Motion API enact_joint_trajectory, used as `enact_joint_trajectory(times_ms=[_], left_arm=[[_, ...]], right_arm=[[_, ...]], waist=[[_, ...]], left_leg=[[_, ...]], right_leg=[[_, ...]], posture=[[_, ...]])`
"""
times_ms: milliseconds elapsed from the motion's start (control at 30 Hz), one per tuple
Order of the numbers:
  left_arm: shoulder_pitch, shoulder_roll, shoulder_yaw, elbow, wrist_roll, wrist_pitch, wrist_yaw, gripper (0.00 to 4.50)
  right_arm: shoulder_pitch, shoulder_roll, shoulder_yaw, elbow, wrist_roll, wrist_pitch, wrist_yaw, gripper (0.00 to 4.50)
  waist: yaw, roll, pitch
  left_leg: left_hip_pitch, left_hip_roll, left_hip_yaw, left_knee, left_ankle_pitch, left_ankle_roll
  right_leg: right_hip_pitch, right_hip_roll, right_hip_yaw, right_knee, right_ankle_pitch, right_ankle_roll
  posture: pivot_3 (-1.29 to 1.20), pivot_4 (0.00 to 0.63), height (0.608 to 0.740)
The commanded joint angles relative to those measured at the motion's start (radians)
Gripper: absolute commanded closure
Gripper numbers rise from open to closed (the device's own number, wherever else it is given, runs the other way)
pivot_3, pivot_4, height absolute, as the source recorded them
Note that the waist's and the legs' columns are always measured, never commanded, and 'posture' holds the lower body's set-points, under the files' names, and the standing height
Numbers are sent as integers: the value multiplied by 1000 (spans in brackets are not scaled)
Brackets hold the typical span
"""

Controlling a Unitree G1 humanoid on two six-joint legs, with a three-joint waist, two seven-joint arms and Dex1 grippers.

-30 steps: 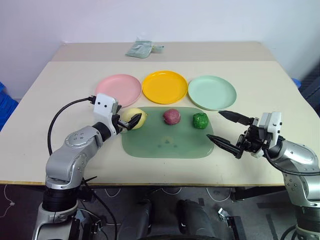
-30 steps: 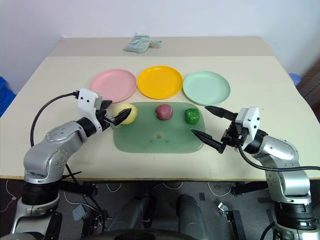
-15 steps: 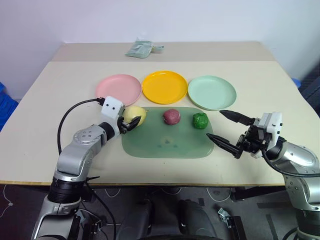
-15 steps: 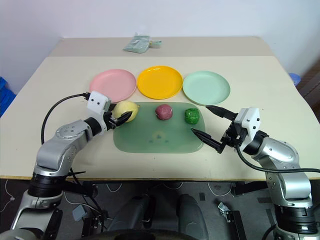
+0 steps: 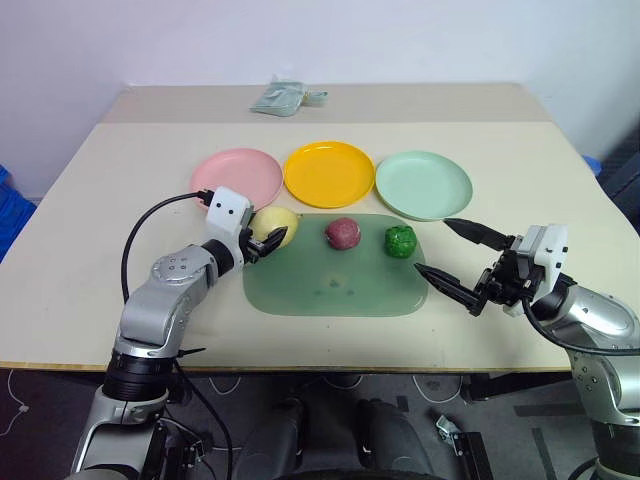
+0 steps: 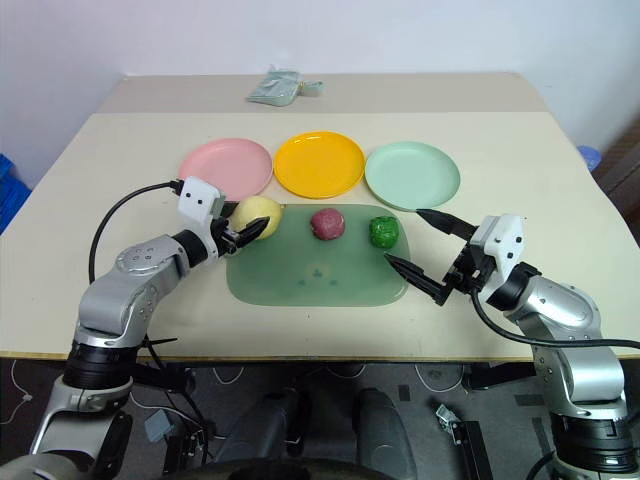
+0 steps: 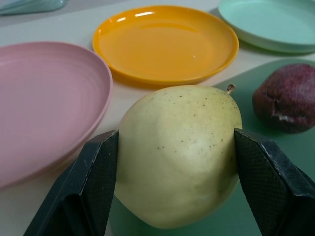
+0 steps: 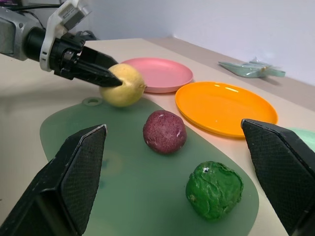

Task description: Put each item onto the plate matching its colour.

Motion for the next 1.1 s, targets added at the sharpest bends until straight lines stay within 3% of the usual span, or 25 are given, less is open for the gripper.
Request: enact_joint_trajectory(times_ms=[33,133,367,600,867,967,1100], left_arm=[[-107,-9,43,31,22,-53,33,1442],[-243,-41,7,225,103,-103,101,1442],[-683,-271,-11,907,225,-439,247,1442],[-919,-382,13,1394,269,-683,287,1442],[-942,-415,19,1514,320,-733,348,1442],[-927,-417,18,1519,333,-734,351,207],[-914,-421,43,1500,319,-766,312,59]], right_arm=[[-3,3,-21,-26,1,-24,-8,0],[-6,9,-22,-22,-4,-29,-21,0],[0,35,-24,-53,-16,-31,-85,0],[1,33,-35,-59,-33,-43,-110,0],[11,28,-50,-61,-41,-64,-111,0],[23,33,-55,-62,-42,-70,-111,0],[43,41,-63,-72,-35,-72,-121,0]], waist=[[10,0,0],[23,0,0],[49,-3,2],[23,-4,2],[18,-5,2],[19,-5,2],[19,-5,2]], left_leg=[[0,0,0,0,0,0],[0,0,0,1,0,0],[-1,-2,0,2,1,0],[-2,-4,2,0,1,0],[-2,-4,1,3,0,3],[-2,-4,1,3,0,3],[-2,-4,1,3,0,3]], right_leg=[[0,0,0,0,0,0],[0,0,0,0,0,0],[0,-1,0,0,1,2],[-1,-2,0,-2,2,4],[-2,-1,0,3,2,4],[-2,-1,0,3,2,4],[-2,-1,0,3,2,4]], posture=[[0,150,740],[0,150,740],[0,150,740],[0,150,740],[0,150,740],[0,150,740],[0,150,740]])
